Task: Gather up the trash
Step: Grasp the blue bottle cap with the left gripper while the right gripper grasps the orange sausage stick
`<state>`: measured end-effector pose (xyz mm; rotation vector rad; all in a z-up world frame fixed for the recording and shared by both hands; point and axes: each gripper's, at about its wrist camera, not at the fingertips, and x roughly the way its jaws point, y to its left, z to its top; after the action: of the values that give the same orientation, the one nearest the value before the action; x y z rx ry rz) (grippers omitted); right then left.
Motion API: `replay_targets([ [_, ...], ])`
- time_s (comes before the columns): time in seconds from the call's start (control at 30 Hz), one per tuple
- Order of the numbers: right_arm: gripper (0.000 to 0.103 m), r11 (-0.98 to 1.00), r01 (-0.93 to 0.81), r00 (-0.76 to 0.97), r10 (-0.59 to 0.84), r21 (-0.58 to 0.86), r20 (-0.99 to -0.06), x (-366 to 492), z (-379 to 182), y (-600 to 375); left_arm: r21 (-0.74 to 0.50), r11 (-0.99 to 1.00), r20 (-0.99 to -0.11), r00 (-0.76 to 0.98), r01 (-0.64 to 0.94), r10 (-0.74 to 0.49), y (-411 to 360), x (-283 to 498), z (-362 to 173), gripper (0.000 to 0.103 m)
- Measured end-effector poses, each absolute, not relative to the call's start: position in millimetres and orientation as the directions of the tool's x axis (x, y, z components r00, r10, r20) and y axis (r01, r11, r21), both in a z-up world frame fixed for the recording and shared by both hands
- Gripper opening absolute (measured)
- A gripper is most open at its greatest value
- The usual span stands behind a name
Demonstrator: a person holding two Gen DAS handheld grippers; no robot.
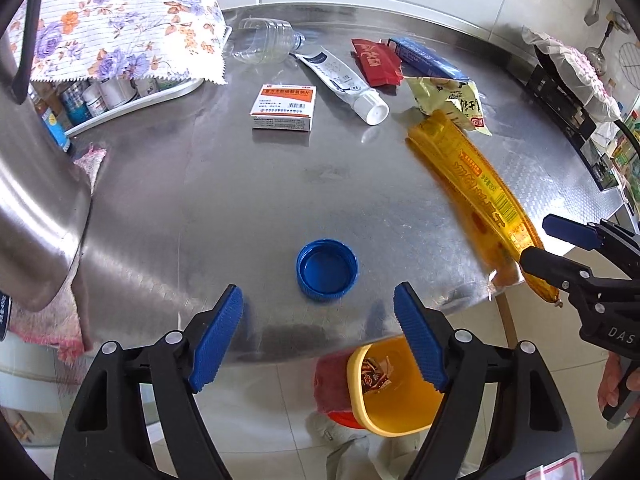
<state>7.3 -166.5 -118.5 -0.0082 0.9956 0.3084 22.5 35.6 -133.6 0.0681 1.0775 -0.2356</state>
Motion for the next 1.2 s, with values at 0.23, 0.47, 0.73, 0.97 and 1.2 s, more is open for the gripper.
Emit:
replay_targets([
  [0.23, 0.060, 0.961, -0.237, 0.482, 0.245, 0.144, -0.842, 19.0, -131.7, -164.4, -0.015, 0.967, -0.878, 0.460, 0.254, -0.134, 32.4, 30.0, -137.2, 0.069],
  [0.47, 0.061, 0.961, -0.247, 0.488, 0.231, 0.121, -0.841, 24.6, -133.2, -158.6, 0.018, 0.965, -0.871, 0.478, 0.262, -0.114, 32.5, 33.7, -137.2, 0.058],
  [0.73, 0.038, 0.957, -0.274, 0.499, 0.227, 0.097, -0.836, 25.5, -132.4, -150.3, 0.024, 0.968, -0.872, 0.479, 0.250, -0.102, 34.8, 39.4, -136.4, 0.034],
  [0.97, 0.011, 0.956, -0.269, 0.509, 0.241, 0.114, -0.827, 25.3, -127.5, -154.0, 0.017, 0.971, -0.871, 0.481, 0.240, -0.104, 36.6, 38.0, -135.4, 0.031],
  [1.2, 0.004, 0.952, -0.256, 0.515, 0.279, 0.165, -0.810, 25.4, -119.9, -163.3, 0.014, 0.974, -0.874, 0.476, 0.228, -0.099, 35.5, 36.2, -134.0, 0.031],
])
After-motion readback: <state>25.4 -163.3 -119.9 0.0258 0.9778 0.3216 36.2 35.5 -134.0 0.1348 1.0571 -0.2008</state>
